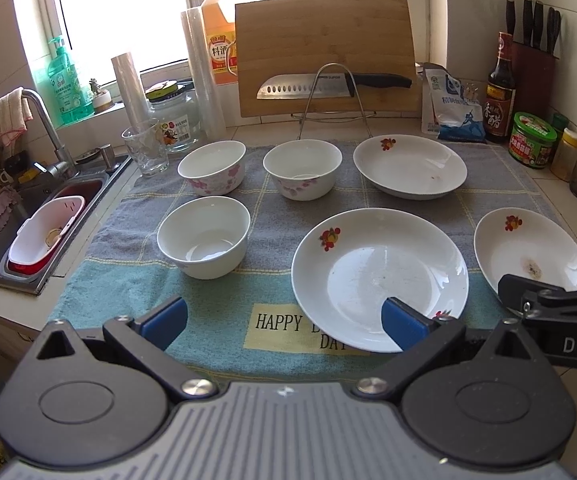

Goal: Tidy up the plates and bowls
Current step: 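Move the left tool toward the stained white flower plate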

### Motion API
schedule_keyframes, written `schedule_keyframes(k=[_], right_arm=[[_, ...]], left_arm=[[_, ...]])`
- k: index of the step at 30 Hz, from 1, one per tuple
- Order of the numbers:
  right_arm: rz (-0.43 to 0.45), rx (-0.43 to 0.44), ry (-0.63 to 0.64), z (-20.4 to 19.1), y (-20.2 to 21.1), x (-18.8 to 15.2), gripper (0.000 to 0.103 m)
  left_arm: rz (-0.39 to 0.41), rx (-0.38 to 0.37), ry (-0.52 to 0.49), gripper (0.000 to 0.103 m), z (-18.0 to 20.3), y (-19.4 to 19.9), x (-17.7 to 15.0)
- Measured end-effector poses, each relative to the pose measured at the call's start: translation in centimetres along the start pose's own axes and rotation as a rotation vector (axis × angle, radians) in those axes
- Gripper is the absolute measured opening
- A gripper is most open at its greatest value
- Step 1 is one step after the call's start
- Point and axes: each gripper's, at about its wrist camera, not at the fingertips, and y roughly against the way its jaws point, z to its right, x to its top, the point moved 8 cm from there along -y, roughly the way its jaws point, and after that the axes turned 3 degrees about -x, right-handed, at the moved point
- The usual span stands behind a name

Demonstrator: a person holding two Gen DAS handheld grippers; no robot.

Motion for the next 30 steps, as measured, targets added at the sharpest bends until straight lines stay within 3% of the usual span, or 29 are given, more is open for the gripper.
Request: schedule_keyframes(k=[12,17,22,30], right_arm=[[0.055,-0.007,-0.034,3.0,1.3,-0.6,0.103],[0.07,-0.019,-0.077,5.6,1.1,-1.7,0.103],[0.079,-0.041,-0.089,8.0,0.4,-3.1,0.103],[0.069,-0.02,-0.1,10.3,-1.7,-5.1,0.103]], left_arm=[[0.08,-0.049,-0.057,0.102,2.3,1.0,1.1],[0.093,-0.145,-0.083,0.102,4.2,0.4,1.9],[0.066,-0.301,-0.088,0.102,6.2,-0.7,2.7],[0.078,-0.379,-0.128,0.102,8.9,-3.2,5.2]])
